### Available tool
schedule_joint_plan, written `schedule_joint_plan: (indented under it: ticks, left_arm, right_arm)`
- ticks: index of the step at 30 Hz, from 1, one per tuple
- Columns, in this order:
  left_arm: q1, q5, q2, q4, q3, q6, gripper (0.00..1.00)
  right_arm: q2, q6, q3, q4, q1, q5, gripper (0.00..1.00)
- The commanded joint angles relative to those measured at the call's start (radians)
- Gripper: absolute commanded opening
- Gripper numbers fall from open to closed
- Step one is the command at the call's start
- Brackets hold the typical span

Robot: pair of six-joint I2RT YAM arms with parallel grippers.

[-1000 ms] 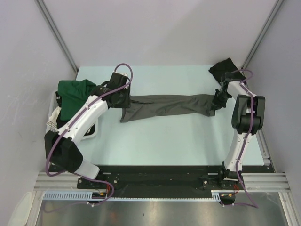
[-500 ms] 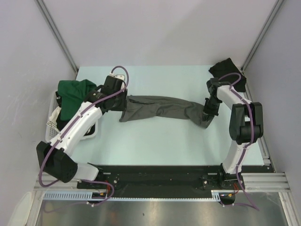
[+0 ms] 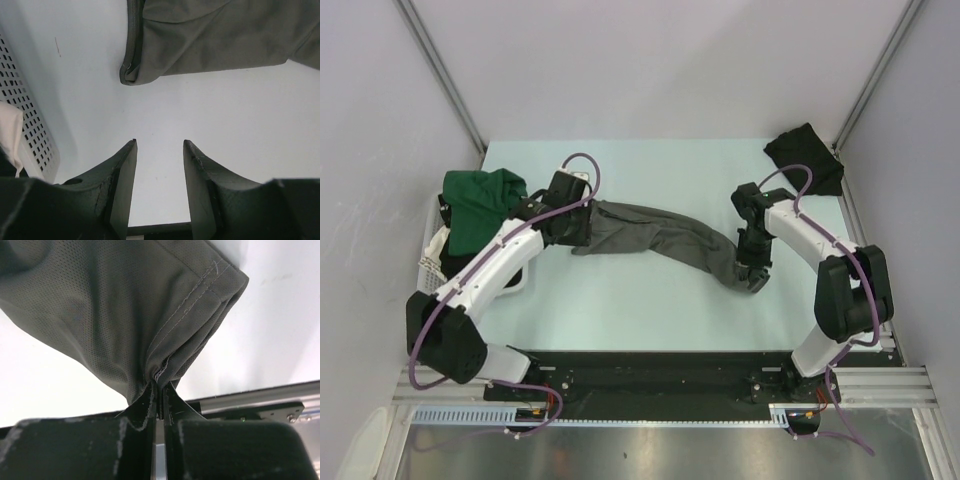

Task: Fold and stack the t-shirts
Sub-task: Rotate the tshirt 90 degrees

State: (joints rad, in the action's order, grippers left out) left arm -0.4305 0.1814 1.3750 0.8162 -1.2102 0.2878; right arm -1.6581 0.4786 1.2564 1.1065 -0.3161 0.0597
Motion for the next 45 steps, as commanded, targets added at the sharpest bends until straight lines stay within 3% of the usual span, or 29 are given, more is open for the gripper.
schedule_joint_plan:
  ticks: [1, 14, 33, 38, 39, 42, 43, 45]
  left_arm:
    - [0.007, 0.007, 0.056, -0.051, -0.072, 0.004, 0.47]
    - [0.025, 0.027, 0.130, -0.092, -0.100, -0.059, 0.47]
    - [0.047, -0.068, 0.364, -0.256, -0.095, -0.003, 0.47]
    - [0.049, -0.080, 0.418, -0.301, -0.092, -0.004, 0.43]
    - [0.047, -0.086, 0.446, -0.301, -0.106, -0.004, 0.42]
    - [0.049, -0.105, 0.504, -0.299, -0.138, 0.007, 0.23]
    - [0.049, -0.114, 0.518, -0.301, -0.146, 0.011, 0.11]
    - [0.049, -0.123, 0.545, -0.299, -0.166, 0.027, 0.00]
  right_arm:
    - [0.063, 0.064, -0.035, 0.058, -0.058, 0.017, 0.05]
    - [0.124, 0.100, -0.132, 0.147, -0.193, 0.101, 0.06]
    - [0.238, 0.157, -0.216, 0.191, -0.241, 0.077, 0.11]
    - [0.235, 0.147, -0.216, 0.185, -0.239, 0.072, 0.11]
    - [0.230, 0.144, -0.216, 0.184, -0.242, 0.074, 0.12]
    - [0.228, 0.138, -0.216, 0.181, -0.239, 0.075, 0.12]
    - [0.227, 0.134, -0.216, 0.182, -0.241, 0.074, 0.12]
    - [0.224, 0.130, -0.216, 0.181, -0.241, 0.078, 0.12]
